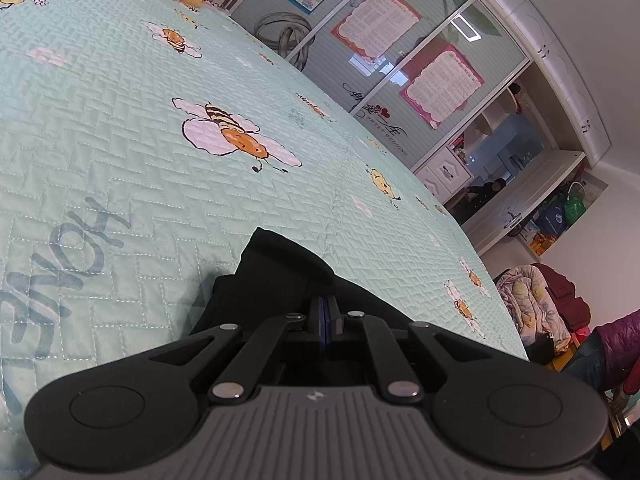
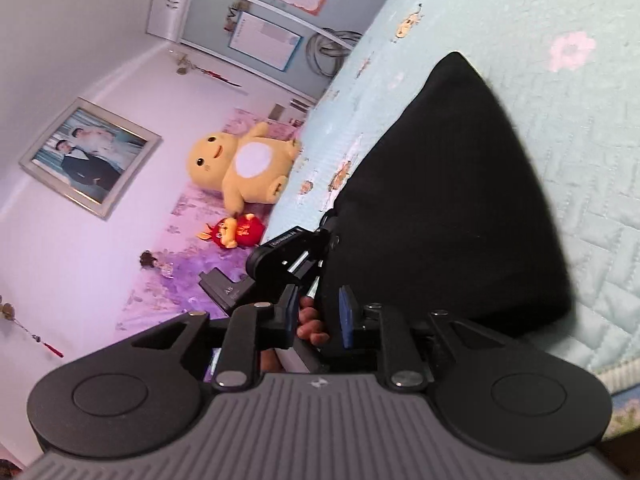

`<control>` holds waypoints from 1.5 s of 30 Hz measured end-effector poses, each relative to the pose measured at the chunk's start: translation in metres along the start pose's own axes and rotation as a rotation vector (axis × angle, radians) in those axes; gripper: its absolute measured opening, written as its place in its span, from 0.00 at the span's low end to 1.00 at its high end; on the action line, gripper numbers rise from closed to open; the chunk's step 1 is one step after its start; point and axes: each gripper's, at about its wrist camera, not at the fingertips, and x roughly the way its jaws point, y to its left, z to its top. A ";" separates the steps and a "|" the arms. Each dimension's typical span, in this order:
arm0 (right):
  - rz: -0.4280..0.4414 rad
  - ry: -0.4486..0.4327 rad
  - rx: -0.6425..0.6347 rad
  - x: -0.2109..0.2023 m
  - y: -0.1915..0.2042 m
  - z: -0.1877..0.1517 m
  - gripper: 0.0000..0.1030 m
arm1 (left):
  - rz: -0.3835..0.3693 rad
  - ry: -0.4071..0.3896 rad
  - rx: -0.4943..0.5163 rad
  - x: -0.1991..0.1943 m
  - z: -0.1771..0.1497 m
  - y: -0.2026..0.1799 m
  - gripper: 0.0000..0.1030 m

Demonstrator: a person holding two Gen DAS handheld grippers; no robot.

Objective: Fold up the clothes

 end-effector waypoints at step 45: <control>0.106 0.007 0.054 -0.032 0.007 -0.012 0.33 | 0.035 0.037 0.001 -0.121 -0.036 -0.013 0.08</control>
